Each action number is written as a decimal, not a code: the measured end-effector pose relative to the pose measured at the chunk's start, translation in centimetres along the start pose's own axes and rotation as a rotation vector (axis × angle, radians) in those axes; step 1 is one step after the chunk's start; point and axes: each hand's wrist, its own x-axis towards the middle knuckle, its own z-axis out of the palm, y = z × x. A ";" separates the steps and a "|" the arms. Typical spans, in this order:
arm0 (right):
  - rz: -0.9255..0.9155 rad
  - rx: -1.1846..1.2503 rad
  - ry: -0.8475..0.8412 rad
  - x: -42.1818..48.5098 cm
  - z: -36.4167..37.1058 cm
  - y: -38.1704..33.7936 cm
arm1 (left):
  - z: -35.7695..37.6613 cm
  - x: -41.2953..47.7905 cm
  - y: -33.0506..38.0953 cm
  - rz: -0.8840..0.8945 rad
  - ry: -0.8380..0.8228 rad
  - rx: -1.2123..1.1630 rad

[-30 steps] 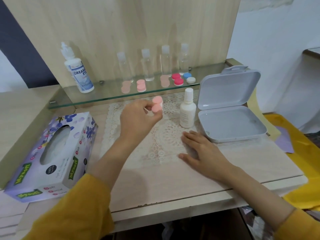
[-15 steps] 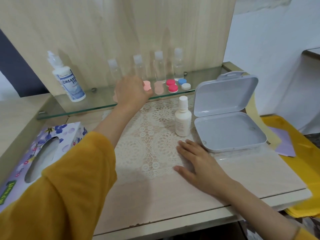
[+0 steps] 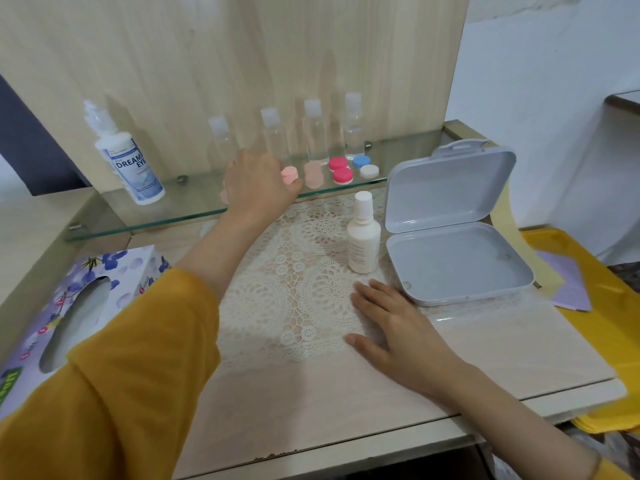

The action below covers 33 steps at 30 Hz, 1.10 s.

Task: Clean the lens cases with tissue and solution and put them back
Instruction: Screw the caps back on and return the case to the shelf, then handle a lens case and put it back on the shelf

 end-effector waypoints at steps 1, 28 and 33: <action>0.000 -0.001 0.001 0.0 0.0 0.0 | 0.0 0.1 0.1 0.032 0.019 -0.011; 0.034 0.001 -0.027 0.0 -0.2 -0.1 | 0.9 0.6 1.9 0.315 -0.088 0.123; 0.030 -0.003 -0.026 0.0 -0.3 -0.2 | 0.4 0.2 1.7 0.303 0.002 0.057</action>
